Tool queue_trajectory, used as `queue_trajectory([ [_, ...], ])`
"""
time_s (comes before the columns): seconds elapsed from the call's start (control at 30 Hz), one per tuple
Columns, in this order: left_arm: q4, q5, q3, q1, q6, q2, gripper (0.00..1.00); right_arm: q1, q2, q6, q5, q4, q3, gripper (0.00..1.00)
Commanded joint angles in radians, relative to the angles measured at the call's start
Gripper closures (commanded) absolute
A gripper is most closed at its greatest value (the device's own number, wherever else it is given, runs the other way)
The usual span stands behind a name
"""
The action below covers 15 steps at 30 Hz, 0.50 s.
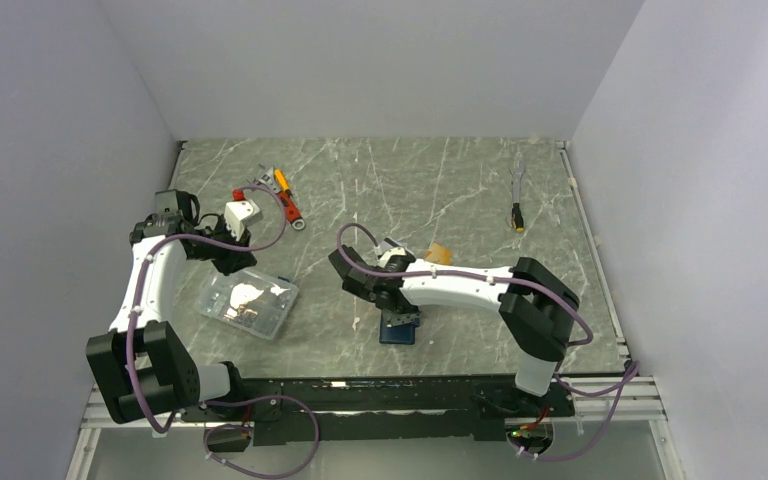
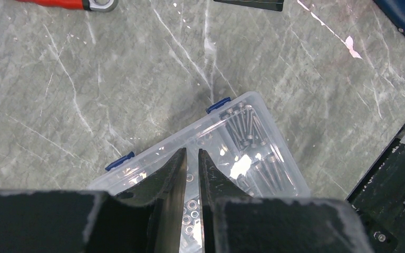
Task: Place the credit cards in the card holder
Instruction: Close the card holder at the center of the board.
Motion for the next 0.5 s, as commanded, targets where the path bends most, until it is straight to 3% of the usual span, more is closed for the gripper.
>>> queue_trajectory([
  [0.0, -0.016, 0.055, -0.003, 0.001, 0.024, -0.032, 0.81, -0.008, -0.057, 0.022, 0.014, 0.028, -0.017, 1.00],
  [0.47, -0.012, 0.046, -0.026, 0.001, 0.040, -0.052, 0.81, -0.079, -0.075, -0.056, -0.147, 0.184, -0.088, 1.00],
])
